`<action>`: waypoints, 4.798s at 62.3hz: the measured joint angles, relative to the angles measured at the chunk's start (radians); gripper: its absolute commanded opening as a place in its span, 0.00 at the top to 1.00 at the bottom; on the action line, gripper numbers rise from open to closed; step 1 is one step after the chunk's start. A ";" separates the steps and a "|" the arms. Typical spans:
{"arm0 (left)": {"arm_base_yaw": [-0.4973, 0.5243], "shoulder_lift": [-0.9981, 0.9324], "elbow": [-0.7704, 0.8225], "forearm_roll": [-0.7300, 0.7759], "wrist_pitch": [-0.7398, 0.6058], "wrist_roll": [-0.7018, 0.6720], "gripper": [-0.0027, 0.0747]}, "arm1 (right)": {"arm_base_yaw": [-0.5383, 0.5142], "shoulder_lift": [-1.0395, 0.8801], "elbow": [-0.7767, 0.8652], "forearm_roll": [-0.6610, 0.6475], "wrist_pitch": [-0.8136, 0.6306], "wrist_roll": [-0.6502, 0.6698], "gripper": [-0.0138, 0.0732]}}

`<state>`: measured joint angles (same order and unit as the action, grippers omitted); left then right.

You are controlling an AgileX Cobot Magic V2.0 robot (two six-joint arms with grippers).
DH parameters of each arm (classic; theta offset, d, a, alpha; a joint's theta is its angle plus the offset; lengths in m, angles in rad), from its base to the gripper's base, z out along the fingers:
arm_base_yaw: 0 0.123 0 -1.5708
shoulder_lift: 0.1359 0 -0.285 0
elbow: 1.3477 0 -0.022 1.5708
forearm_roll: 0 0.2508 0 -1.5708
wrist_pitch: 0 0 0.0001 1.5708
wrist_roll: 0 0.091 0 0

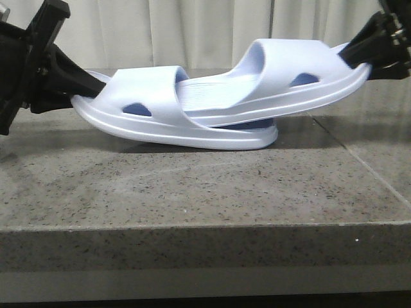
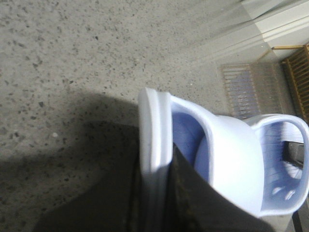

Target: Insert blue slippers together front up

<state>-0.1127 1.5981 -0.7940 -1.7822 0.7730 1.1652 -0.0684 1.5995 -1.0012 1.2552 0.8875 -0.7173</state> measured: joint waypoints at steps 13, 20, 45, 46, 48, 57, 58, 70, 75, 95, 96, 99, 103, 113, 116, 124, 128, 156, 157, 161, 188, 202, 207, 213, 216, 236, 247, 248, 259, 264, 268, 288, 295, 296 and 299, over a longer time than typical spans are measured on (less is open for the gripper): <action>0.002 0.000 0.000 0.008 -0.066 0.003 0.99 | 0.201 0.014 0.000 0.021 -0.186 0.000 0.92; 0.004 0.000 0.000 0.011 -0.092 0.004 0.99 | 0.255 0.014 0.000 0.021 -0.251 -0.002 0.92; 0.004 0.000 0.000 0.011 -0.096 0.008 0.99 | 0.265 0.015 -0.002 -0.011 -0.275 -0.011 0.76; 0.004 0.000 0.000 0.011 -0.096 0.008 0.99 | 0.265 0.015 -0.004 -0.015 -0.275 -0.011 0.72; 0.004 0.000 0.000 0.011 -0.096 0.008 0.99 | 0.265 0.015 -0.007 -0.022 -0.275 -0.011 0.67; 0.004 0.000 0.000 0.003 -0.072 0.008 0.99 | 0.236 0.013 -0.009 -0.061 -0.236 -0.011 0.39; 0.004 0.000 0.000 0.001 -0.068 0.008 0.99 | 0.231 0.010 -0.009 -0.065 -0.231 -0.014 0.37; 0.000 0.000 -0.001 -0.001 -0.005 0.008 0.99 | 0.127 -0.039 -0.009 -0.149 -0.125 -0.027 0.24; 0.000 0.000 -0.001 -0.001 -0.001 0.008 0.99 | 0.053 -0.076 -0.009 -0.187 -0.085 -0.030 0.24; -0.007 0.000 -0.002 -0.001 -0.009 0.008 0.99 | -0.216 -0.194 -0.009 -0.228 0.031 -0.030 0.24; -0.009 0.000 -0.002 -0.001 -0.017 0.008 0.99 | -0.219 -0.197 -0.009 -0.230 0.033 -0.030 0.24; -0.022 0.000 -0.004 -0.001 -0.039 0.008 0.99 | -0.223 -0.199 -0.009 -0.230 0.039 -0.030 0.24; -0.048 0.000 -0.004 -0.006 -0.074 0.008 0.99 | -0.223 -0.199 -0.009 -0.230 0.043 -0.030 0.24; -0.088 0.000 -0.016 -0.011 -0.117 0.008 0.99 | -0.223 -0.199 -0.009 -0.230 0.046 -0.030 0.24; -0.097 0.000 -0.018 -0.013 -0.126 0.008 0.99 | -0.223 -0.199 -0.009 -0.230 0.047 -0.030 0.24; -0.106 0.004 -0.026 -0.016 -0.131 0.008 0.99 | -0.223 -0.199 -0.009 -0.230 0.047 -0.030 0.24; -0.110 0.013 -0.030 -0.016 -0.131 0.008 0.98 | -0.223 -0.199 -0.009 -0.230 0.047 -0.030 0.24; -0.112 0.041 -0.039 -0.006 -0.123 0.008 0.34 | -0.223 -0.199 -0.009 -0.230 0.056 -0.030 0.24; -0.112 0.041 -0.039 -0.004 -0.121 0.008 0.34 | -0.223 -0.199 -0.009 -0.230 0.058 -0.030 0.24; -0.110 0.036 -0.040 0.015 -0.121 0.008 0.34 | -0.223 -0.199 -0.009 -0.230 0.062 -0.030 0.24; 0.043 -0.221 -0.144 0.792 -0.121 -0.425 0.35 | -0.198 -0.255 -0.009 -0.314 0.070 -0.018 0.24; 0.053 -0.380 -0.294 1.407 0.077 -0.844 0.44 | -0.042 -0.441 -0.009 -0.596 0.062 0.178 0.24; 0.053 -0.440 -0.304 1.555 0.132 -0.944 0.44 | -0.002 -0.512 -0.009 -0.726 0.067 0.292 0.24; 0.053 -0.515 -0.299 1.668 0.176 -1.030 0.44 | 0.018 -0.593 -0.009 -0.903 0.100 0.446 0.24; 0.053 -0.560 -0.287 1.697 0.184 -1.054 0.44 | 0.018 -0.634 -0.009 -0.967 0.125 0.501 0.24; 0.053 -0.855 -0.113 1.758 0.216 -1.081 0.44 | 0.021 -0.892 0.092 -1.081 0.210 0.604 0.24; 0.053 -0.984 -0.037 1.767 0.234 -1.081 0.44 | 0.021 -1.018 0.164 -1.082 0.235 0.608 0.24; 0.053 -0.991 -0.030 1.767 0.233 -1.081 0.44 | 0.021 -1.025 0.169 -1.082 0.237 0.609 0.24; 0.053 -1.037 0.012 1.788 0.238 -1.081 0.44 | 0.021 -1.065 0.199 -1.083 0.275 0.610 0.24; 0.053 -1.039 0.023 1.799 0.240 -1.081 0.44 | 0.021 -1.066 0.200 -1.085 0.285 0.610 0.26; 0.053 -1.039 0.028 1.804 0.240 -1.081 0.46 | 0.021 -1.066 0.200 -1.085 0.286 0.610 0.33; 0.053 -1.039 0.030 1.806 0.236 -1.081 0.85 | 0.021 -1.066 0.200 -1.085 0.286 0.611 0.86; 0.053 -1.039 0.030 1.806 0.234 -1.081 0.97 | 0.021 -1.066 0.200 -1.085 0.286 0.611 0.92; 0.053 -1.039 0.030 1.806 0.234 -1.081 0.99 | 0.021 -1.066 0.200 -1.085 0.286 0.611 0.91; 0.053 -1.039 0.030 1.806 0.227 -1.081 0.99 | 0.021 -1.066 0.200 -1.085 0.286 0.611 0.92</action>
<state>-0.0596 0.5593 -0.7644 0.0237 1.0003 0.0838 -0.0477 0.5332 -0.8011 0.1705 1.1734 -0.1065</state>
